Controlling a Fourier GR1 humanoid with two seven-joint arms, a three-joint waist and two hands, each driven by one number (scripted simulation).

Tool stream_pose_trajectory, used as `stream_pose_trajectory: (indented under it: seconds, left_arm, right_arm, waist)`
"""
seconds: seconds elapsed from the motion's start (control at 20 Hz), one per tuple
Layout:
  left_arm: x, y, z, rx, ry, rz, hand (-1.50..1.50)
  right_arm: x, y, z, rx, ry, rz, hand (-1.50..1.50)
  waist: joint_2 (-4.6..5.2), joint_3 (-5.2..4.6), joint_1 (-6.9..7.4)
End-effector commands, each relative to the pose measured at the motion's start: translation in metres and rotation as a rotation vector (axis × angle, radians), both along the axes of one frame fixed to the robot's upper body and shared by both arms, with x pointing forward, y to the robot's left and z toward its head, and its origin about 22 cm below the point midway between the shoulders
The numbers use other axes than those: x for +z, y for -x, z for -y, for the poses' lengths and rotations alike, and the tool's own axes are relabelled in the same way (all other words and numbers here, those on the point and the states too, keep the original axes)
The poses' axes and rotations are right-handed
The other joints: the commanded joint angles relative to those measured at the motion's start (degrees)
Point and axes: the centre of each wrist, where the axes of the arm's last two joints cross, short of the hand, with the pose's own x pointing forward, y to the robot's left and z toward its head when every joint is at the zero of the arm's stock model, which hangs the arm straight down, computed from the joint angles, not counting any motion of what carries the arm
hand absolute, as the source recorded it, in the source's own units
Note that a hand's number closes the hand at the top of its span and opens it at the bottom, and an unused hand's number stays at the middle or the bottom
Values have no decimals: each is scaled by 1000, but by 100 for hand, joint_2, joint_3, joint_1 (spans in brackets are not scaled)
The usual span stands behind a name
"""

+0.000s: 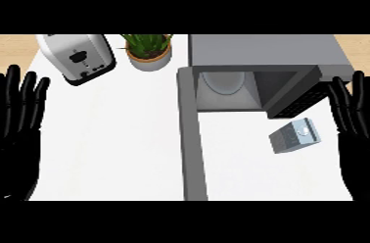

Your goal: Pick up the milk, place it into the microwave and close the microwave

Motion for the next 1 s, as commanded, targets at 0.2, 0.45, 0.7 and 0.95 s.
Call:
stream_pose_trajectory:
  seconds: [0.2,0.45,0.7,0.95]
  left_arm:
    - [2,-10,-29,10,-48,-48,-150]
    - [-10,-3,-38,36,56,-202,-150]
    - [-18,15,-40,42,63,-209,-150]
    - [-18,40,-39,23,59,-216,-150]
  right_arm:
    - [2,-10,11,-244,42,-17,-150]
    - [1,5,-15,-54,-182,-79,-150]
    - [-10,-1,-43,-66,-198,-80,-150]
    - [-30,13,-51,-159,-163,-78,-150]
  waist:
    - [-62,188,169]
    - [-78,192,160]
    - [-69,191,170]
    - [-70,191,171]
